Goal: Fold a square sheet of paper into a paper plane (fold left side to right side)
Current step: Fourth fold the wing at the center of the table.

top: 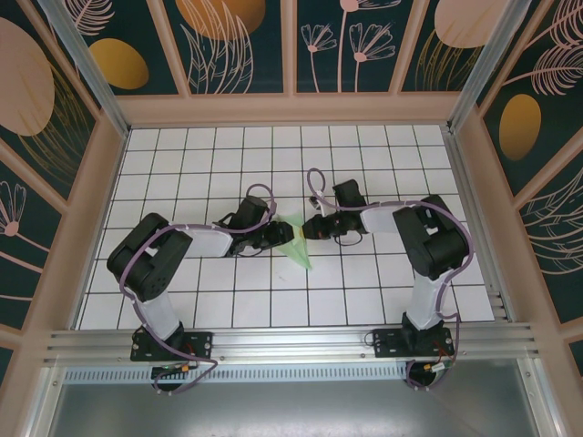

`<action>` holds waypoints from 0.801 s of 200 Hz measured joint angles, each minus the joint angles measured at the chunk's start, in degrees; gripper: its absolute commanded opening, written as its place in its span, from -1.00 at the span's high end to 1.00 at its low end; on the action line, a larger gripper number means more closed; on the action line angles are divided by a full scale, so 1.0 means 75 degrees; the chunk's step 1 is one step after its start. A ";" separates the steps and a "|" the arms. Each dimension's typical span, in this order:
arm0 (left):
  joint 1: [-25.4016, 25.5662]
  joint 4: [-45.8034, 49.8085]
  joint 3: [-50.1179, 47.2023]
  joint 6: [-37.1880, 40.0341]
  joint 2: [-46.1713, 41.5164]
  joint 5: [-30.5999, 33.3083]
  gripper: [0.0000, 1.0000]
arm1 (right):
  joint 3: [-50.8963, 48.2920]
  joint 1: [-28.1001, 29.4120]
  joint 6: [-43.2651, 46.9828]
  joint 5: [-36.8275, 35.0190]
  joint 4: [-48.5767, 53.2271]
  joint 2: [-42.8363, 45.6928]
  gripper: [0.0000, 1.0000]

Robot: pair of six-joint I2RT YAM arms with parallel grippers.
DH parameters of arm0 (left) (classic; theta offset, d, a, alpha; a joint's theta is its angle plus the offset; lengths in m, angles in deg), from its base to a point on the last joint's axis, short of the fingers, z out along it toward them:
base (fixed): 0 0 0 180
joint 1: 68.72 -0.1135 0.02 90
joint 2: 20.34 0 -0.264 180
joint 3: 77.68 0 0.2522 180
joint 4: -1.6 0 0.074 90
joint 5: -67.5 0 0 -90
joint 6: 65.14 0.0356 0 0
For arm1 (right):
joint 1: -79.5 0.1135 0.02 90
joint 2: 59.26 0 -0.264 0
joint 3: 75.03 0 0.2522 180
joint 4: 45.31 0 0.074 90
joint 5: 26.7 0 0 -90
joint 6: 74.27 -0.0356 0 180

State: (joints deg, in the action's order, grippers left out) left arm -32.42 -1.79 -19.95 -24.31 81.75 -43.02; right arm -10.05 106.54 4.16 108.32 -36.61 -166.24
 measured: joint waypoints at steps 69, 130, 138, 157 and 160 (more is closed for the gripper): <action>0.0000 -0.0108 0.0000 0.0000 0.0047 -0.0006 0.16 | -0.0283 0.0000 -0.0160 -0.0085 -0.0160 0.0032 0.73; 0.0000 -0.0119 0.0000 -0.0003 0.0055 -0.0003 0.16 | -0.0344 0.0000 -0.0195 -0.0245 -0.0163 0.0032 0.73; 0.0000 -0.0119 0.0000 0.0000 0.0055 -0.0003 0.16 | -0.0356 0.0000 -0.0198 -0.0259 -0.0184 0.0044 0.73; 0.0000 -0.0117 0.0000 -0.0003 0.0055 -0.0003 0.16 | -0.0414 0.0000 -0.0256 -0.0265 -0.0230 0.0087 0.73; 0.0000 -0.0119 0.0000 -0.0003 0.0055 -0.0003 0.16 | -0.0423 0.0000 -0.0265 -0.0265 -0.0236 0.0090 0.73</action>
State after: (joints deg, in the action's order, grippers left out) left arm -32.42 -2.68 -19.95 -24.33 82.16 -43.04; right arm -13.22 106.54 2.17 106.33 -38.38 -165.56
